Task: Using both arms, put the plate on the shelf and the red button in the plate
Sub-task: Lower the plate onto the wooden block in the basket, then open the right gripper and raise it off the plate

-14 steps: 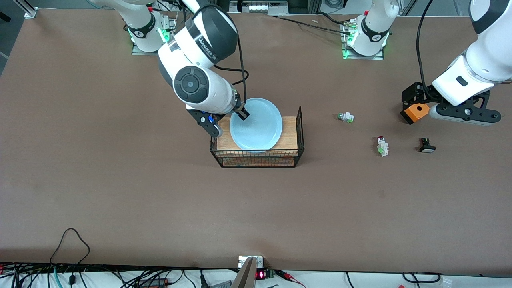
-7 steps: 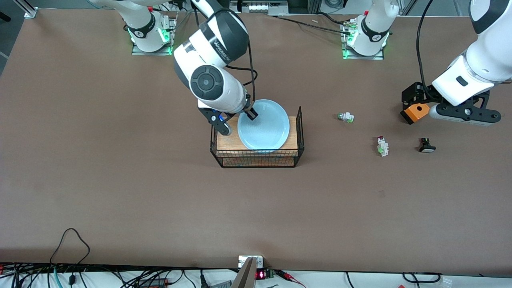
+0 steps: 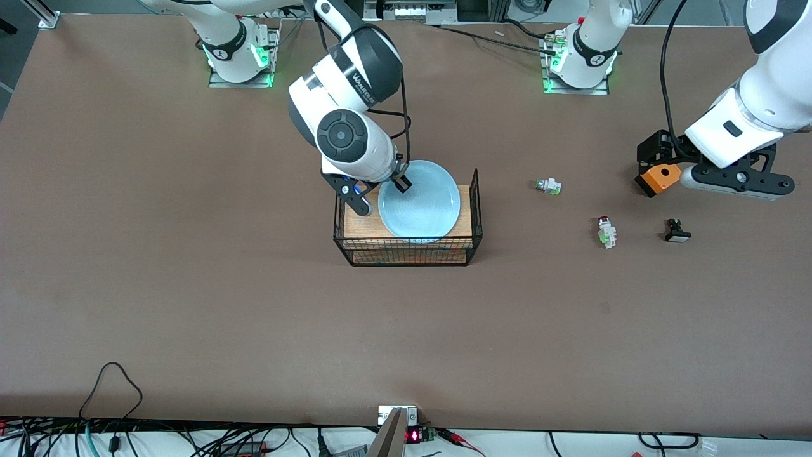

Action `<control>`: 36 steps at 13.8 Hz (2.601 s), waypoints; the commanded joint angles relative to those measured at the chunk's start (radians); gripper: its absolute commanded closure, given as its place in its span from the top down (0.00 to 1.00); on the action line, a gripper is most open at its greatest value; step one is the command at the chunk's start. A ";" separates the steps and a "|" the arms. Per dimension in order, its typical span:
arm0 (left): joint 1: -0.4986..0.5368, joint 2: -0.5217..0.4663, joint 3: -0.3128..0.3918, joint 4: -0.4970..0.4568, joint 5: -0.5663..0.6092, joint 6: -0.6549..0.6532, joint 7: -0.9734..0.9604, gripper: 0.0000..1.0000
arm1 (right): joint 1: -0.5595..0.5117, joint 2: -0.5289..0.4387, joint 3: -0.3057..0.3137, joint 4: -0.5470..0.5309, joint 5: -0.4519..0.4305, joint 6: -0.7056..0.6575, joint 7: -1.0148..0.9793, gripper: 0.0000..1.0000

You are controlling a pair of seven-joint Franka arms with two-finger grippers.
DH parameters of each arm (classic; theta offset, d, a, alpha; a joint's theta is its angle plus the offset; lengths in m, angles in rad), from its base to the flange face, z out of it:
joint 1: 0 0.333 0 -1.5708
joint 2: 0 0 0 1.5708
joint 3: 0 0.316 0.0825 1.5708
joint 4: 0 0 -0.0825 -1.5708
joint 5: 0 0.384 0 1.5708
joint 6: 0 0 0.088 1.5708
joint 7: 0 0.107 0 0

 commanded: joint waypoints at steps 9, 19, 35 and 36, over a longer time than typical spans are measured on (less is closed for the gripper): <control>-0.002 0.014 -0.002 0.034 0.016 -0.027 0.003 1.00 | 0.062 0.042 -0.009 -0.016 -0.079 0.018 0.017 0.00; -0.002 0.015 -0.002 0.034 0.016 -0.027 0.002 1.00 | 0.042 0.025 -0.020 -0.001 -0.076 0.008 0.011 0.69; 0.139 0.327 -0.002 -0.247 0.131 0.357 0.000 1.00 | -0.179 -0.295 -0.098 0.034 -0.277 -0.203 -0.817 0.86; 0.169 0.331 -0.003 -0.295 0.128 0.457 0.000 1.00 | -0.197 -0.303 -0.125 0.034 -0.297 -0.220 -0.972 0.86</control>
